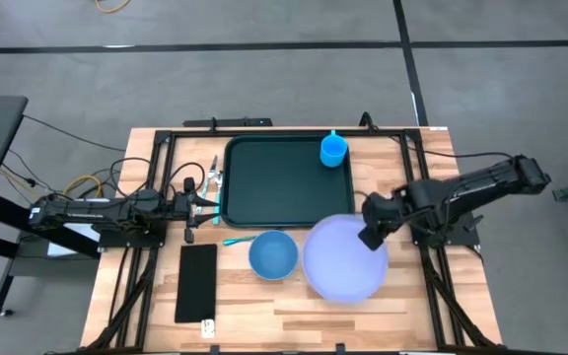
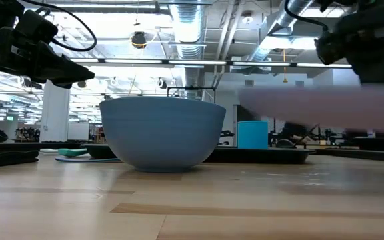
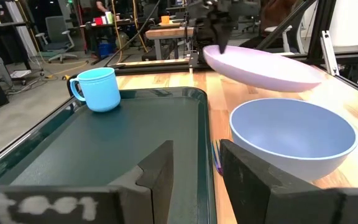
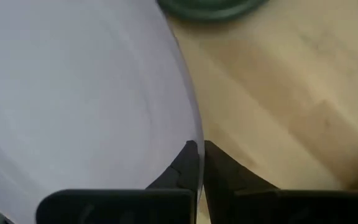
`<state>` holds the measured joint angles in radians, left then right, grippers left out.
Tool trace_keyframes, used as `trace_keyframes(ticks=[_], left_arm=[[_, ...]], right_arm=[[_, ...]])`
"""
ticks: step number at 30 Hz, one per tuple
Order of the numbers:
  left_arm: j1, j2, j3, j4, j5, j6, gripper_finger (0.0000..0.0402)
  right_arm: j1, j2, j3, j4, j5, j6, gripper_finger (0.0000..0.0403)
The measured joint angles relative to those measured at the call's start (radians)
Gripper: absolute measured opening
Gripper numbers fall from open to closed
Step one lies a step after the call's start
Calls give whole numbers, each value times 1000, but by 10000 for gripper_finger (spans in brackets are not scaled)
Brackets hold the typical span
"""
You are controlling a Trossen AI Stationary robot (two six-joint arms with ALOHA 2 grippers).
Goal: Set up tray
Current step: Put the purple plate on the black serving tray to the bottom left of the light blue mug
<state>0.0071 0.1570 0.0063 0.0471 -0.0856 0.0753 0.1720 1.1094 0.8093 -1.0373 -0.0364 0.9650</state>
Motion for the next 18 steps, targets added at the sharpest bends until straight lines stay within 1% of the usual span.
trace_keyframes(ticks=[3,6,12,18], left_arm=[[0,0,0,0,0,0,121],[0,0,0,0,0,0,121],[0,0,0,0,0,0,121],[0,0,0,0,0,0,121]], right_arm=[[-81,-29,0,8,14,-41,1],[-167,-52,0,53,9,-87,1],[-355,-57,0,200,-75,-151,1],[-509,-5,0,297,-130,-153,1]])
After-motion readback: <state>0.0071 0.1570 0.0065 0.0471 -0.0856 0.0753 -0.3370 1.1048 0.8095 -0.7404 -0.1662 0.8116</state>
